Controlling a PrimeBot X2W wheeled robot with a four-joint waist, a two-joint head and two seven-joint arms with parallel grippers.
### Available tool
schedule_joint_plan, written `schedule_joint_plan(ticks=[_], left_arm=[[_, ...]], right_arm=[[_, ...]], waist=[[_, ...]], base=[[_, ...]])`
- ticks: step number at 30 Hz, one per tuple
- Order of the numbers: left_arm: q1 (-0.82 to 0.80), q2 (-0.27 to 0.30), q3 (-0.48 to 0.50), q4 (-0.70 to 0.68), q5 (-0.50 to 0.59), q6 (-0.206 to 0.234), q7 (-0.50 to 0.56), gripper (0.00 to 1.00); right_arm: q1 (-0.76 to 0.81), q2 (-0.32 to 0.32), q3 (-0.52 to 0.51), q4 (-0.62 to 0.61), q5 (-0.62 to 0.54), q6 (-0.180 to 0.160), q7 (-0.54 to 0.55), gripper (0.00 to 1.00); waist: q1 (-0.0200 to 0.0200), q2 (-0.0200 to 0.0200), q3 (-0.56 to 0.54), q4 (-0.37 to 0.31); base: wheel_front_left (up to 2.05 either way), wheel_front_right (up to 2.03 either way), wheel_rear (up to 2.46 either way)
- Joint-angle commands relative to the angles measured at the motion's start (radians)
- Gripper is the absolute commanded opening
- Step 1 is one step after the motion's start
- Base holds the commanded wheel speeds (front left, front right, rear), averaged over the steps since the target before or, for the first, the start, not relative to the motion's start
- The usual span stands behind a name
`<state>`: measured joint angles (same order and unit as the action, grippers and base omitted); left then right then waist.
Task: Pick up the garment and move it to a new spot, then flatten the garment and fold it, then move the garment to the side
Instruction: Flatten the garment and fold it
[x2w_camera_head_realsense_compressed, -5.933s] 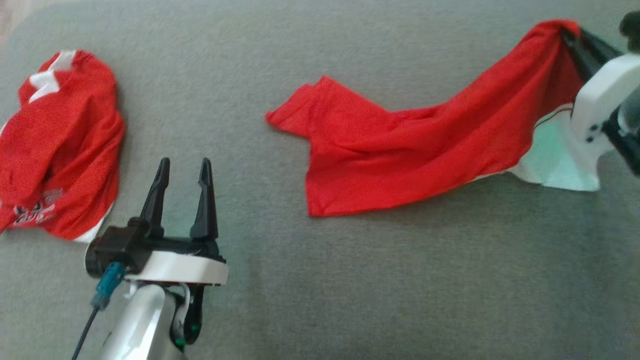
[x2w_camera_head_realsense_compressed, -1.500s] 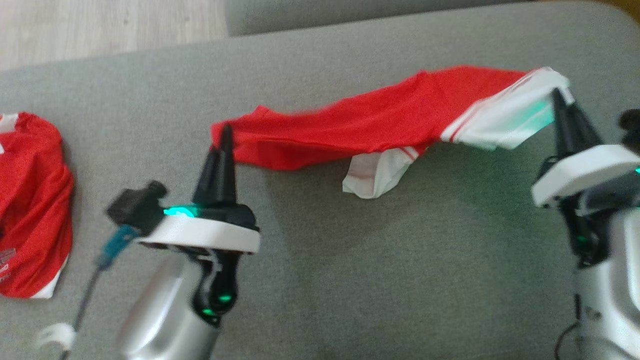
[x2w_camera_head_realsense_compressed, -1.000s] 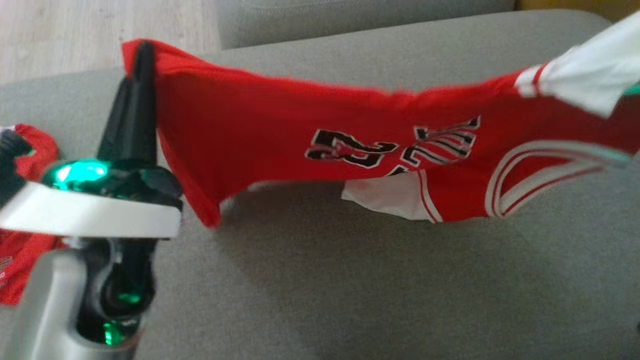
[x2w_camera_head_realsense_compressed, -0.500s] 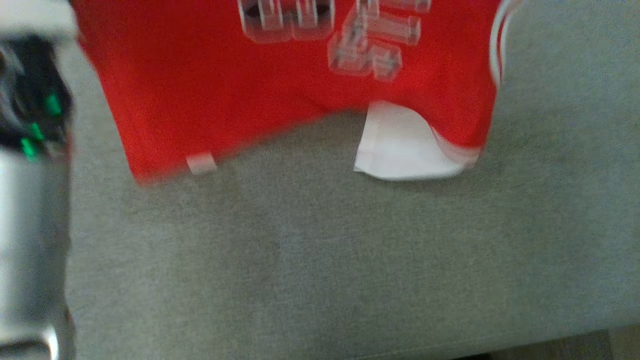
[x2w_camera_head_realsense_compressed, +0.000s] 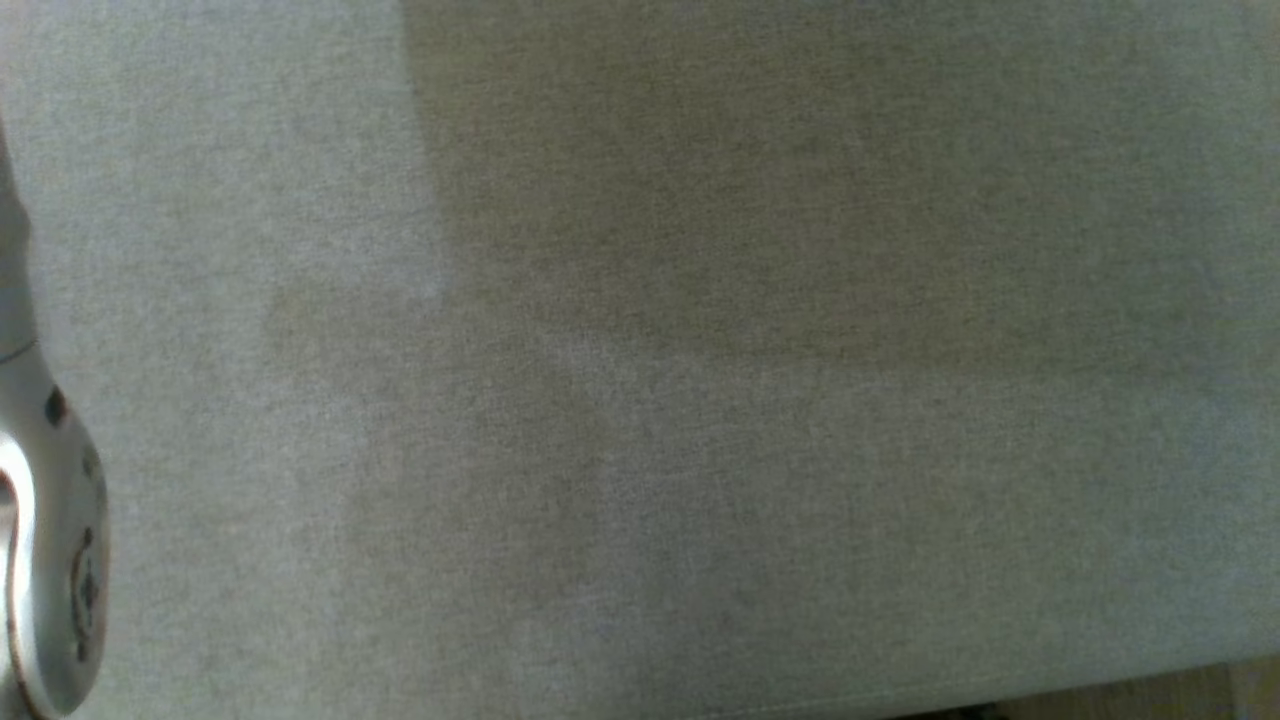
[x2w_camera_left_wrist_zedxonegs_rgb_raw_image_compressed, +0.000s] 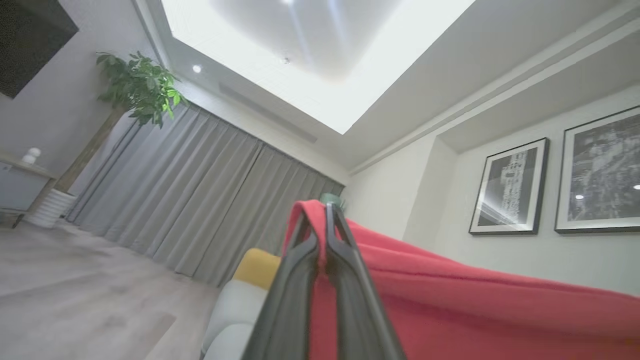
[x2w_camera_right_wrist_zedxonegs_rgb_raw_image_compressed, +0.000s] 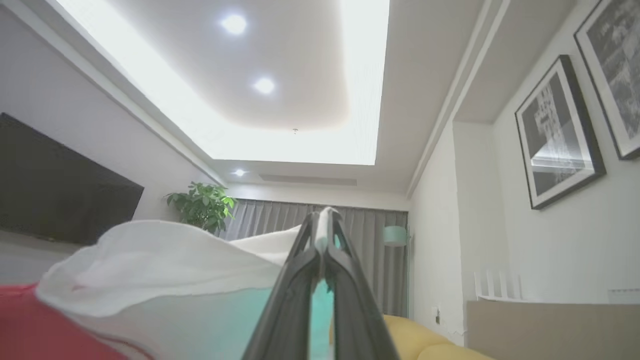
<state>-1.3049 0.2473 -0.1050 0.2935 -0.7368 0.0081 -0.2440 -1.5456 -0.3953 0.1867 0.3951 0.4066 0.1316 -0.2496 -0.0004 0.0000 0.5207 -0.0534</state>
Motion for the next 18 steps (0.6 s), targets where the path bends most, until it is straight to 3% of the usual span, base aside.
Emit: schedule_joint_plan(ticks=[1, 8, 13, 18], left_arm=[[0.000, 0.045, 0.013, -0.011, 0.005, -0.014, -0.003, 0.00], [0.203, 0.010, -0.028, 0.072, 0.048, -0.084, -0.016, 0.00], [0.434, -0.036, -0.025, 0.138, 0.095, -0.109, -0.017, 0.00], [0.661, -0.098, 0.010, 0.194, 0.109, -0.116, -0.018, 0.00]], right_arm=[[0.023, -0.005, 0.006, -0.014, 0.000, -0.001, 0.000, 0.00], [0.329, -0.017, 0.069, 0.020, 0.044, -0.001, 0.097, 0.00], [0.665, 0.046, 0.017, -0.001, 0.054, -0.001, 0.200, 0.00], [0.979, 0.134, -0.093, -0.103, 0.046, -0.001, 0.350, 0.00]], waist=[[0.0004, 0.0000, -0.002, -0.002], [0.0004, 0.0000, 0.006, -0.033], [0.0004, 0.0000, -0.029, -0.049], [0.0004, 0.0000, -0.107, -0.047]], base=[[0.00, 0.00, 0.00], [0.00, 0.00, 0.00], [0.00, 0.00, 0.00], [0.00, 0.00, 0.00]])
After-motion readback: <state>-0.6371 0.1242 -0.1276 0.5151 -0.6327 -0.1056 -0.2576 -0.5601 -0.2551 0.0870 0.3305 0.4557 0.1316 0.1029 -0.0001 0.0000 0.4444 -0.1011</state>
